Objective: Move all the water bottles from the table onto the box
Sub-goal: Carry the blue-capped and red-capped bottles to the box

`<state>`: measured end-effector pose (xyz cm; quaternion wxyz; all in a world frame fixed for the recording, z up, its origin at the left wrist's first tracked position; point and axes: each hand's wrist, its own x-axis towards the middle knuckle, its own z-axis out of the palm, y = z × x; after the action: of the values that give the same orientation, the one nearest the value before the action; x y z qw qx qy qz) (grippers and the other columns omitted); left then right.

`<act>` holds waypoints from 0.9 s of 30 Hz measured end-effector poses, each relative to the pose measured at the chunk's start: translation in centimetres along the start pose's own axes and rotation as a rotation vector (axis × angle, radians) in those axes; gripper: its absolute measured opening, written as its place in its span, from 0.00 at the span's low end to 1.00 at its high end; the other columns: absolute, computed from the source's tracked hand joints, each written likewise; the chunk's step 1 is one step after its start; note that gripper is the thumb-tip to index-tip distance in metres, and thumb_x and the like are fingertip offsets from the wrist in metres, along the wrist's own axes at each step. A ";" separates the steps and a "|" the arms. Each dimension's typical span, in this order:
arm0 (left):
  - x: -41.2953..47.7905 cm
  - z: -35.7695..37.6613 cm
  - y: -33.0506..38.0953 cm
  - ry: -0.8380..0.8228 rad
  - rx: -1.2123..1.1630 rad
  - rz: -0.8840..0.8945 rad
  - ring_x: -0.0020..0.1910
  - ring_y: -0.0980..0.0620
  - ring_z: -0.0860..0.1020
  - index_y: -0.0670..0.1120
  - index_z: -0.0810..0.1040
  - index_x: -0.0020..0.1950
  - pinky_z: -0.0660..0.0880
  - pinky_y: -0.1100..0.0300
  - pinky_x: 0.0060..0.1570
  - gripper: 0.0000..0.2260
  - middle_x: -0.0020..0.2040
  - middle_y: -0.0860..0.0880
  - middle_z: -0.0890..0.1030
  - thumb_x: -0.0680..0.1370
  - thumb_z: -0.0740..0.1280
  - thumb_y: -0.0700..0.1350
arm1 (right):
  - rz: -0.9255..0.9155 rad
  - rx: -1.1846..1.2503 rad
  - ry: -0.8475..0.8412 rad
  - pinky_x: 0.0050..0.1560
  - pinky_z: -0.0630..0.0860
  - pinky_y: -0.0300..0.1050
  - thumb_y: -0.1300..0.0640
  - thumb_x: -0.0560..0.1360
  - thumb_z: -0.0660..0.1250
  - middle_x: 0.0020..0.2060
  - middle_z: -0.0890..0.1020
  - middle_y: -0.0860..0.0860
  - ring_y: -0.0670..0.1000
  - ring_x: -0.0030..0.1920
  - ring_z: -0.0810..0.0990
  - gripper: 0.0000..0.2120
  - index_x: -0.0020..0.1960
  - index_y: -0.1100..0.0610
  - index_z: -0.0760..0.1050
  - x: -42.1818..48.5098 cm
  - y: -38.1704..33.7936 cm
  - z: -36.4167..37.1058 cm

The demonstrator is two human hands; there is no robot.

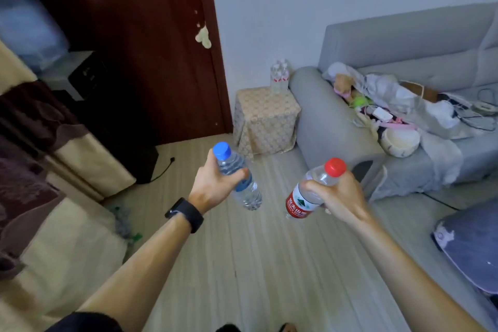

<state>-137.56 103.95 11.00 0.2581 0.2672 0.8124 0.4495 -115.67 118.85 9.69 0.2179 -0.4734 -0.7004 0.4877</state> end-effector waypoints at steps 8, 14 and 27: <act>16.3 3.4 3.1 -0.066 -0.288 -0.187 0.46 0.46 0.83 0.49 0.78 0.49 0.83 0.45 0.36 0.16 0.47 0.46 0.84 0.63 0.76 0.47 | 0.063 -0.036 -0.012 0.51 0.79 0.52 0.42 0.54 0.70 0.41 0.84 0.45 0.49 0.45 0.82 0.25 0.48 0.50 0.79 16.4 -2.3 1.6; 30.3 5.1 5.4 -0.076 -0.194 -0.182 0.46 0.48 0.84 0.52 0.79 0.50 0.83 0.46 0.33 0.15 0.48 0.49 0.83 0.70 0.77 0.57 | 0.109 -0.038 0.043 0.48 0.77 0.51 0.39 0.56 0.69 0.40 0.83 0.47 0.52 0.44 0.81 0.22 0.44 0.51 0.78 29.3 -5.7 4.7; 58.0 12.5 9.7 -0.211 0.051 -0.062 0.48 0.47 0.81 0.46 0.72 0.54 0.79 0.50 0.47 0.20 0.48 0.47 0.81 0.70 0.76 0.52 | 0.103 -0.032 0.019 0.50 0.76 0.49 0.38 0.72 0.72 0.40 0.83 0.43 0.50 0.45 0.81 0.16 0.44 0.51 0.80 56.7 -7.5 4.6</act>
<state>-169.29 154.41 3.27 0.3489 0.2944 0.7998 0.3897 -148.48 165.78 5.48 0.1916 -0.5171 -0.6806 0.4824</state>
